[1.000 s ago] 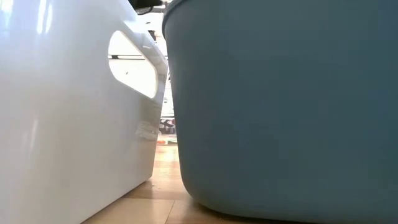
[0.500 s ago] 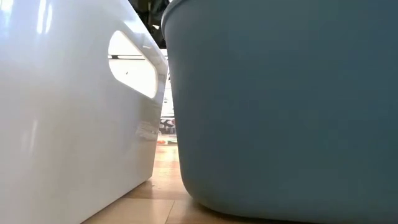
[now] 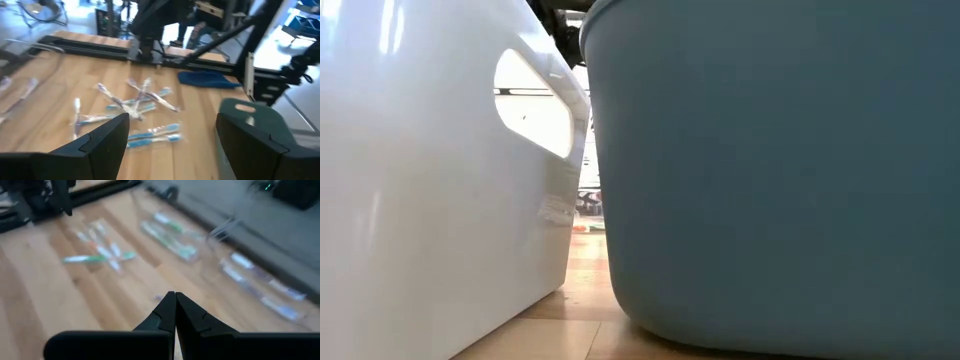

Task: Pick & Place Toothbrushes
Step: Put the blue toothbrush into the white bin

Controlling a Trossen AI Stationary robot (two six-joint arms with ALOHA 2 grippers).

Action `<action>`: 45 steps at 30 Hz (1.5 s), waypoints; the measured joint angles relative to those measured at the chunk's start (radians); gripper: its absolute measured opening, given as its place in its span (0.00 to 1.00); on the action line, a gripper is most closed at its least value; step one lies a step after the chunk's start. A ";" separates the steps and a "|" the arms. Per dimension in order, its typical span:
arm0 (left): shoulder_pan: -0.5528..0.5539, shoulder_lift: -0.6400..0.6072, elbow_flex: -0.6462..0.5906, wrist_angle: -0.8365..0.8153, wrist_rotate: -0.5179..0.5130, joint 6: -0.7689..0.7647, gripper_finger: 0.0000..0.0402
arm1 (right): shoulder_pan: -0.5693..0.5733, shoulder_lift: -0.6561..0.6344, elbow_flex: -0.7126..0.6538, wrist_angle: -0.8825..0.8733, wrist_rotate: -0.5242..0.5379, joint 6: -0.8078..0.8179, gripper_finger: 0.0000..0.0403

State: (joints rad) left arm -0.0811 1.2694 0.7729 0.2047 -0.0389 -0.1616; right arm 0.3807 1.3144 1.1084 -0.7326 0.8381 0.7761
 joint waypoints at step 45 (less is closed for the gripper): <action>0.000 0.000 -0.001 -0.004 0.157 0.023 0.73 | -0.288 0.447 0.000 0.066 -0.580 -0.043 0.24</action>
State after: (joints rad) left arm -0.0811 1.2697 0.7719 0.2009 0.1181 -0.1383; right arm 0.0927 1.7617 1.1088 -0.6662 0.2580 0.7334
